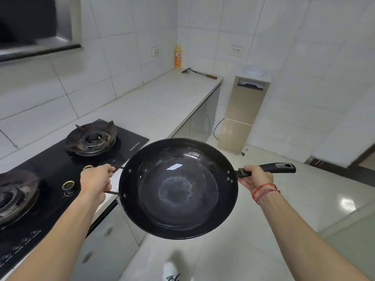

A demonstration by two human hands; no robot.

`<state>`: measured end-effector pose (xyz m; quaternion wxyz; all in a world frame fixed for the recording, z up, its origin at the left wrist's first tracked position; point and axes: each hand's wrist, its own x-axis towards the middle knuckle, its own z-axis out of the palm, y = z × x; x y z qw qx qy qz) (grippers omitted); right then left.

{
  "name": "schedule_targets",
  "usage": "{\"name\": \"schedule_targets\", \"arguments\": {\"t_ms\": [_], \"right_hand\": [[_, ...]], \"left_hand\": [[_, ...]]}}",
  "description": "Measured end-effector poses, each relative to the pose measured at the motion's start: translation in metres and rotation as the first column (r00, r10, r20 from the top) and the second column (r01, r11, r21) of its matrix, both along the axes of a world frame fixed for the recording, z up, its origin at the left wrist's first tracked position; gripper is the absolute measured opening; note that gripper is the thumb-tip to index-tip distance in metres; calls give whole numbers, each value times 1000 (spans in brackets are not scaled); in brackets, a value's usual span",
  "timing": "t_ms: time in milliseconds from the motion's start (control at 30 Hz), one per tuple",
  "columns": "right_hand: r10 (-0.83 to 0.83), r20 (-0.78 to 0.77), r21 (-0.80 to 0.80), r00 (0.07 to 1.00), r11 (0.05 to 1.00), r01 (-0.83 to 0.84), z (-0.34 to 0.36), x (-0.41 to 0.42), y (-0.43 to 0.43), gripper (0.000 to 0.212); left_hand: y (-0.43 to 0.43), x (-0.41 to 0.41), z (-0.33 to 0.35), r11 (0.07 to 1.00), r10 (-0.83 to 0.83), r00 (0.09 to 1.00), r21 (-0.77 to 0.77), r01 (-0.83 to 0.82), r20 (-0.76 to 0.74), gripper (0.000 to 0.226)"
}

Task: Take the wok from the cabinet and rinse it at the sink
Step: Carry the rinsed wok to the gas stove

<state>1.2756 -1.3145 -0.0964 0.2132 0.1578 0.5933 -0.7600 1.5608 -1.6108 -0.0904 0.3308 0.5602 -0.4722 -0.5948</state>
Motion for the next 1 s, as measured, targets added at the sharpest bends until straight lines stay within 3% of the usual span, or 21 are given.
{"name": "schedule_targets", "arguments": {"t_ms": [433, 567, 767, 1000], "right_hand": [[54, 7, 20, 999, 998, -54, 3, -150, -183, 15], [141, 1, 53, 990, 989, -141, 7, -186, -245, 13], [373, 17, 78, 928, 924, -373, -10, -236, -351, 6], [593, 10, 100, 805, 801, -590, -40, -278, -500, 5]], "left_hand": [[-157, -127, -14, 998, 35, 996, 58, -30, -80, 12], [-203, -146, -9, 995, 72, 994, 71, -66, -84, 14], [-248, -154, -11, 968, 244, 965, 86, -236, -97, 15], [-294, -155, -20, 846, 531, 840, 132, -517, -114, 11]]}}
